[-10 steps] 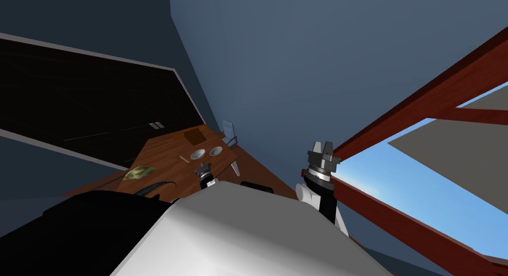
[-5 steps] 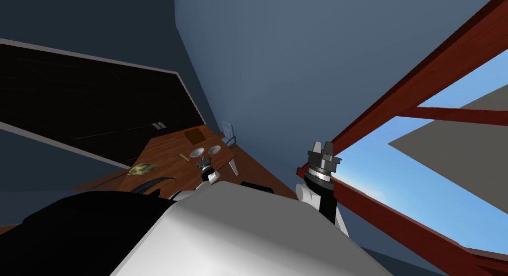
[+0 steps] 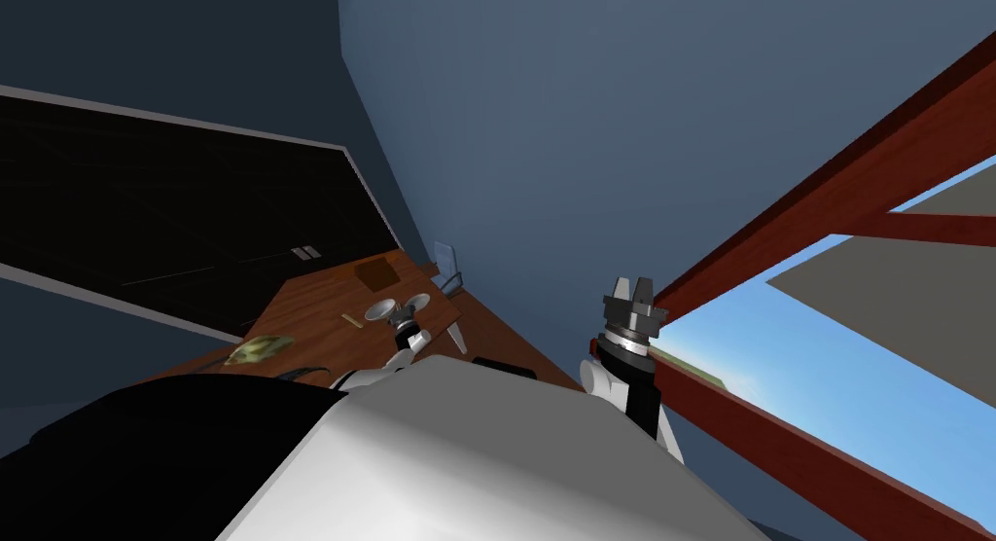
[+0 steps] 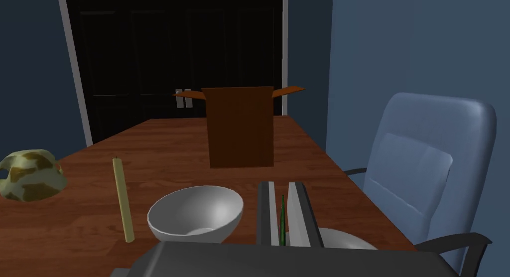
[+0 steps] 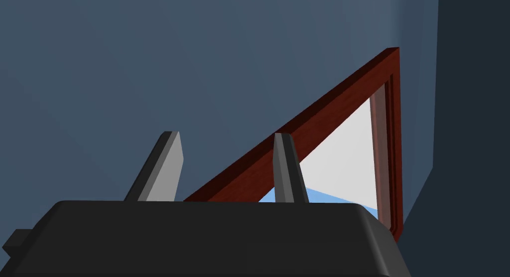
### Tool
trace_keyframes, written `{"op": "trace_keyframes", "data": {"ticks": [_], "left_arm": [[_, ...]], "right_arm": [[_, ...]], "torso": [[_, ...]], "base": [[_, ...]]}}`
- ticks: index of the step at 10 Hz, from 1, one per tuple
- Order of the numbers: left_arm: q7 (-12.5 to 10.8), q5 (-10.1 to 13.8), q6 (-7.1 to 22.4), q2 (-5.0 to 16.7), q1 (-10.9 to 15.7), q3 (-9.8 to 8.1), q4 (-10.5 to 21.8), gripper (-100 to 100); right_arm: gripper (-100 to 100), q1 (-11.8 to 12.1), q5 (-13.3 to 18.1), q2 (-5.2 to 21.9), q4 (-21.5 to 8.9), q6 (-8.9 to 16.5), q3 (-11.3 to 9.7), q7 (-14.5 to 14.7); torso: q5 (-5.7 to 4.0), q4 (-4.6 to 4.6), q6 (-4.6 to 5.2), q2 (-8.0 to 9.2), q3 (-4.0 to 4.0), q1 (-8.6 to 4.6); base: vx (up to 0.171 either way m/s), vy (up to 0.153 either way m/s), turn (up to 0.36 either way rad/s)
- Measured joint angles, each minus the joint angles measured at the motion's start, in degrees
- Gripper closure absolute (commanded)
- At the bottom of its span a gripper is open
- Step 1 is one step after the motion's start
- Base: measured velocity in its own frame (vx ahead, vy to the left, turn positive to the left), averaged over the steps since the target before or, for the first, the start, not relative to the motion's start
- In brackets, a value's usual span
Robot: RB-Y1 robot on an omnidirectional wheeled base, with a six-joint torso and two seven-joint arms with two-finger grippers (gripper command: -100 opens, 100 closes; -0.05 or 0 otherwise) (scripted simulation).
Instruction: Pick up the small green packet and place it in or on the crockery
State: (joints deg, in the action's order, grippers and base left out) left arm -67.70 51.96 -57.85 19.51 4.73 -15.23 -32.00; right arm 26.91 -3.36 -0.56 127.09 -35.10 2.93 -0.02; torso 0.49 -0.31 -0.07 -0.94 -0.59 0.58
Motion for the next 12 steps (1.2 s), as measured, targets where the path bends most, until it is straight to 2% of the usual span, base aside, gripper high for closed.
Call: {"op": "trace_keyframes", "data": {"ticks": [1, 5, 6, 10, 11, 12], "left_arm": [[0.4, 1.3, 1.6, -0.1, -0.2, -0.21, -1.1, 100], [-0.2, 4.3, 4.4, 0.5, 2.1, -0.03, 1.6, 100], [-0.2, 4.4, 4.7, 0.5, 2.2, -0.03, 1.5, -100], [-0.2, 4.4, 4.7, 0.5, 2.2, -0.02, 1.5, -100], [-0.2, 4.4, 4.7, 0.5, 2.2, -0.02, 1.5, 0], [-0.2, 4.4, 4.7, 0.5, 2.2, -0.02, 1.5, -100]], "right_arm": [[0, 0.0, 0.0, 0.0, 0.0, 0.0, 0.0, 0.0], [0, 0.0, 0.0, 0.0, 0.0, 0.0, 0.0, 0.0], [0, 0.0, 0.0, 0.0, 0.0, 0.0, 0.0, 0.0], [0, 0.0, 0.0, 0.0, 0.0, 0.0, 0.0, 0.0], [0, 0.0, 0.0, 0.0, 0.0, 0.0, 0.0, 0.0], [0, 0.0, 0.0, 0.0, 0.0, 0.0, 0.0, 0.0]], "torso": [[0.01, -0.02, -0.01, -0.12, -0.06, 0.02], [0.06, 0.00, -0.12, 0.09, 0.04, 0.15], [0.07, 0.00, -0.16, 0.29, 0.13, -0.02], [0.02, 0.09, -0.17, 0.66, 0.35, -0.23], [0.02, 0.09, -0.17, 0.66, 0.35, -0.23], [0.02, 0.09, -0.17, 0.67, 0.35, -0.23]], "base": [[0.134, 0.056, -0.010], [0.100, 0.068, -0.013], [0.013, 0.010, -0.003], [0.002, 0.001, 0.000], [0.000, 0.000, 0.000], [-0.037, -0.049, 0.046]]}}
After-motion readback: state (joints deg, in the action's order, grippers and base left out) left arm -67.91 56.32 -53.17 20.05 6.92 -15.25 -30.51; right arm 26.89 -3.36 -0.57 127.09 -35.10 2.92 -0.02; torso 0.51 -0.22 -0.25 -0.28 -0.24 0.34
